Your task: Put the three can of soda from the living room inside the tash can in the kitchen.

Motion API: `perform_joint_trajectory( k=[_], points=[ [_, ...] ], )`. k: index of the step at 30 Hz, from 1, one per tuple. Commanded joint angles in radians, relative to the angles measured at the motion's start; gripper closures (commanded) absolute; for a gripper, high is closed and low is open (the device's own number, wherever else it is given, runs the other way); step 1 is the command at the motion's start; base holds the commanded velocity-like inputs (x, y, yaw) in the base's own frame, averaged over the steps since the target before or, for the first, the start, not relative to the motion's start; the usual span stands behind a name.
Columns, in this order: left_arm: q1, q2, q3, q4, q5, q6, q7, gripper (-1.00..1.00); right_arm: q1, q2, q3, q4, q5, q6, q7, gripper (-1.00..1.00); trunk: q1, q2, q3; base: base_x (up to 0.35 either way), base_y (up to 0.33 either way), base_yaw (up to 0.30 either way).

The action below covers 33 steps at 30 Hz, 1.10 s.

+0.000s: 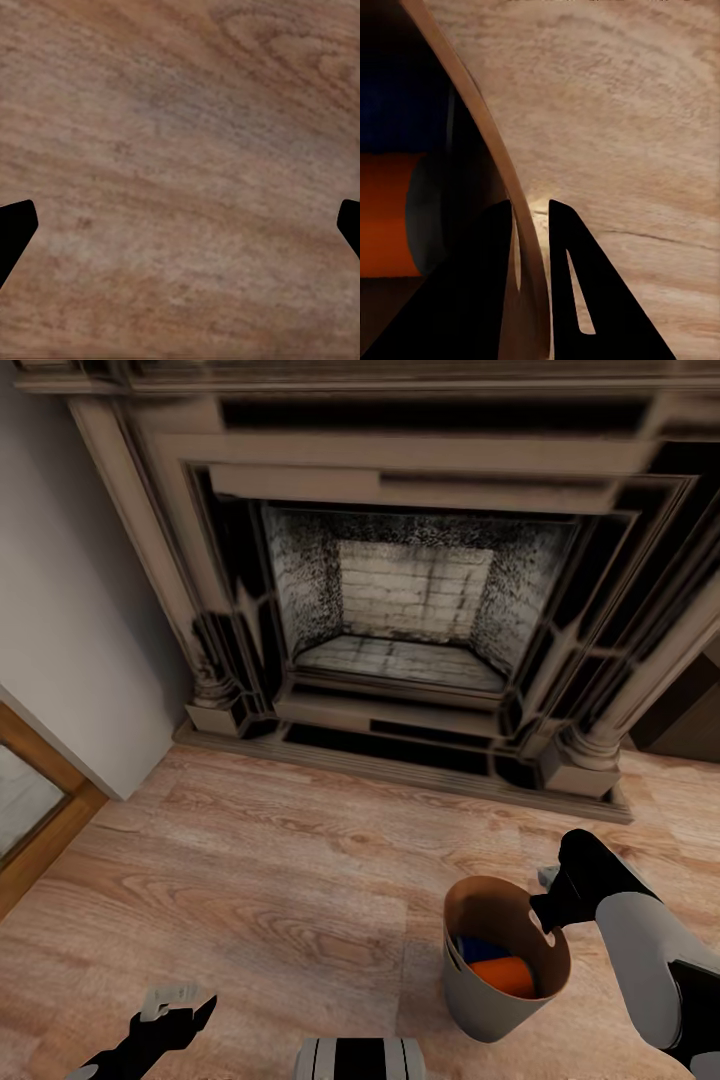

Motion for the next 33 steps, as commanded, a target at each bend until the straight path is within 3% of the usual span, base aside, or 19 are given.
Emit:
perform_joint_trajectory(
  k=[1, 17, 18, 33],
  points=[
    [-0.001, 0.0, -0.001, 0.0, 0.0, 0.0, 0.0, -1.0, 0.003, 0.003, -0.008, 0.006, -0.005, 0.0, 0.0, 1.0, 0.001, 0.0, -0.004, 0.0, 0.0, 0.0],
    [-0.001, 0.0, -0.001, 0.0, 0.0, 0.0, 0.0, -1.0, 0.004, 0.003, -0.008, 0.005, -0.005, 0.0, 0.0, 1.0, 0.002, 0.0, -0.008, 0.0, 0.0, 0.0],
    [-0.001, 0.0, -0.001, 0.0, 0.0, 0.0, 0.0, -1.0, 0.004, 0.003, -0.009, 0.003, -0.005, 0.0, 0.0, -1.0, 0.002, 0.0, -0.008, 0.0, 0.0, 0.0],
    [-0.001, 0.0, -0.001, 0.0, 0.0, -0.002, 0.0, -1.0, 0.004, 0.004, -0.008, 0.001, -0.005, 0.0, 0.0, -1.0, 0.002, 0.0, -0.008, 0.0, 0.0, 0.0]
  ],
)
